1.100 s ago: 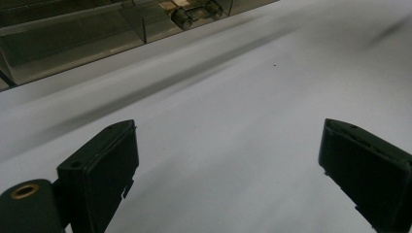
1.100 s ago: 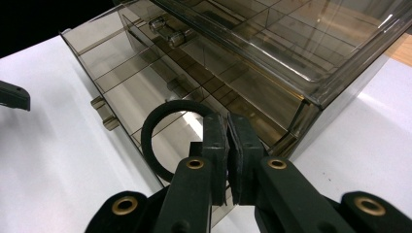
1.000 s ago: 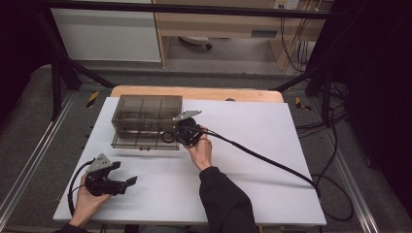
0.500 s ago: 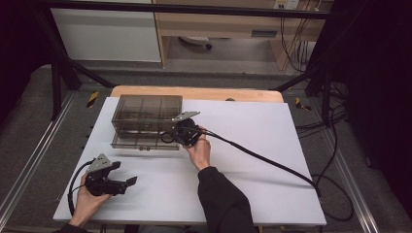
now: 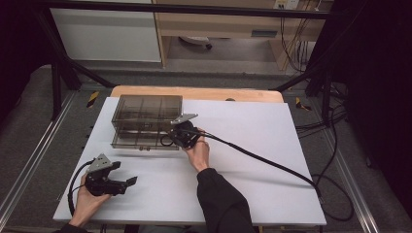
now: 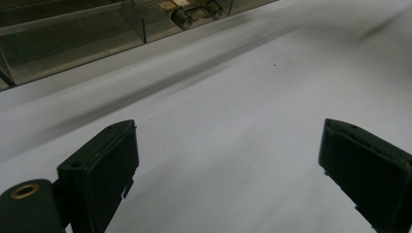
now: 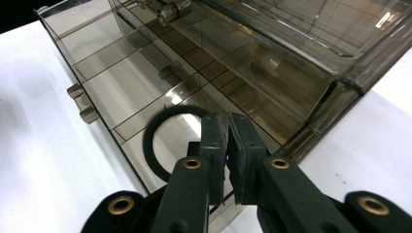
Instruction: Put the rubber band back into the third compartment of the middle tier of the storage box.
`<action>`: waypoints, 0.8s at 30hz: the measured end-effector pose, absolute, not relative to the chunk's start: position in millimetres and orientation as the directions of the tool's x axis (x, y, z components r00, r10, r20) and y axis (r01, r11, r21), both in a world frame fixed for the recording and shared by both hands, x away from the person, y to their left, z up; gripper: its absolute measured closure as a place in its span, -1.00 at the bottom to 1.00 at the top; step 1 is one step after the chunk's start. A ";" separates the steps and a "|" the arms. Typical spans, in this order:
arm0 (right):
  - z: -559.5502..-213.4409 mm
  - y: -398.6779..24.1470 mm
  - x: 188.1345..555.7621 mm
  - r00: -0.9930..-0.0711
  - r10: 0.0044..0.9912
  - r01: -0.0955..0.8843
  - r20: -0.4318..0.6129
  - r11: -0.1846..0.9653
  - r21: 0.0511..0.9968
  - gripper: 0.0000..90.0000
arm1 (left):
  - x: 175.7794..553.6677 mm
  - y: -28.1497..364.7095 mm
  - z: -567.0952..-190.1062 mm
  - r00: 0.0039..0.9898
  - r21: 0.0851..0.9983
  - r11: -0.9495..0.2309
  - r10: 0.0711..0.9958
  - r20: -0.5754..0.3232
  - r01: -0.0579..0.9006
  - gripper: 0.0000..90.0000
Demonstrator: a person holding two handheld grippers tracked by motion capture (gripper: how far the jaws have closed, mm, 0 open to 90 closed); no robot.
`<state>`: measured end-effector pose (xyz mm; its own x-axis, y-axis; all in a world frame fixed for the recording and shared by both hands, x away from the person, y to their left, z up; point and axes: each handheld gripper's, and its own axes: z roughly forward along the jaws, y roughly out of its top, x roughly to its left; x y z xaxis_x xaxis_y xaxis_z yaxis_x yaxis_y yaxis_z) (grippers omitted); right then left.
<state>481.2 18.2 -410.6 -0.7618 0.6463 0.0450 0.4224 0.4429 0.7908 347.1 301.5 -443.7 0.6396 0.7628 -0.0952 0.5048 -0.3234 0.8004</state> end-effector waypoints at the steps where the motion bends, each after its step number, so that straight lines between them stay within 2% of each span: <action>1: -410.8 18.4 481.2 -0.763 0.645 0.422 0.046 0.443 0.791 0.86 | 347.2 301.5 -443.7 0.640 0.800 -0.324 0.763 -0.095 0.505 -0.84; 15: -397.0 14.4 475.1 -0.772 0.632 0.410 0.068 0.414 0.813 0.52 | 347.0 301.4 -443.8 0.639 0.802 -0.320 0.763 -0.098 0.505 -0.84; 19: -390.6 11.5 470.4 -0.778 0.626 0.405 0.060 0.425 0.810 0.36 | 347.0 301.1 -443.8 0.640 0.801 -0.322 0.762 -0.097 0.505 -0.84; 24: -382.3 8.1 463.7 -0.785 0.617 0.396 0.061 0.424 0.815 0.07 | 346.9 300.9 -443.6 0.641 0.800 -0.324 0.762 -0.095 0.504 -0.84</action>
<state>463.7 8.1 -382.3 -0.7846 0.6170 0.0608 0.3963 0.4236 0.8146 346.9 300.9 -443.6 0.6409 0.7617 -0.0951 0.5041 -0.3243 0.8005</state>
